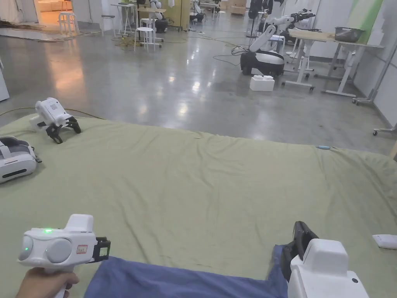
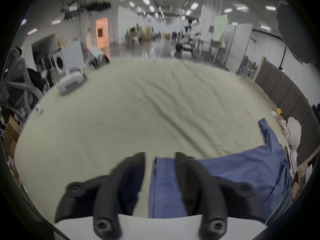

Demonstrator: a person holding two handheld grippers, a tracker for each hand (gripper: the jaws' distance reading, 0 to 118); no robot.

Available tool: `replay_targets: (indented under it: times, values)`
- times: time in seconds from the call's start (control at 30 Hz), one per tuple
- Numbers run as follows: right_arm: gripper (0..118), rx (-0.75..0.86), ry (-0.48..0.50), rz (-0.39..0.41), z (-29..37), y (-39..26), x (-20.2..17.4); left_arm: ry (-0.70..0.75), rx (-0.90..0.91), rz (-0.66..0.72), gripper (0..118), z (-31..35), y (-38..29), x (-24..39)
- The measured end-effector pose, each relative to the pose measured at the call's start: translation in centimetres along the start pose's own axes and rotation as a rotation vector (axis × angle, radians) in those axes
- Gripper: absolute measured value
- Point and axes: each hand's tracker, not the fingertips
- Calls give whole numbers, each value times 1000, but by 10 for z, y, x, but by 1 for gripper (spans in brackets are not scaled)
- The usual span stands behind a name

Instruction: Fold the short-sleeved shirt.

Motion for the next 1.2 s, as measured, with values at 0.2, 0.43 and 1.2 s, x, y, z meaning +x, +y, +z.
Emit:
replay_targets:
  times: [0.2, 0.43, 1.2]
  values:
    - [0, -77, -25, 17, -3, -21, 15, 35, -178, -25, 72, -49, -4, 12]
    - [0, -215, -78, 2, -12, -46, 50, 89, -143, -166, 29, -52, -8, 40]
    - [20, -973, 47, 23, -205, -146, 156, 15, 141, -155, 2, 13, -40, 30]
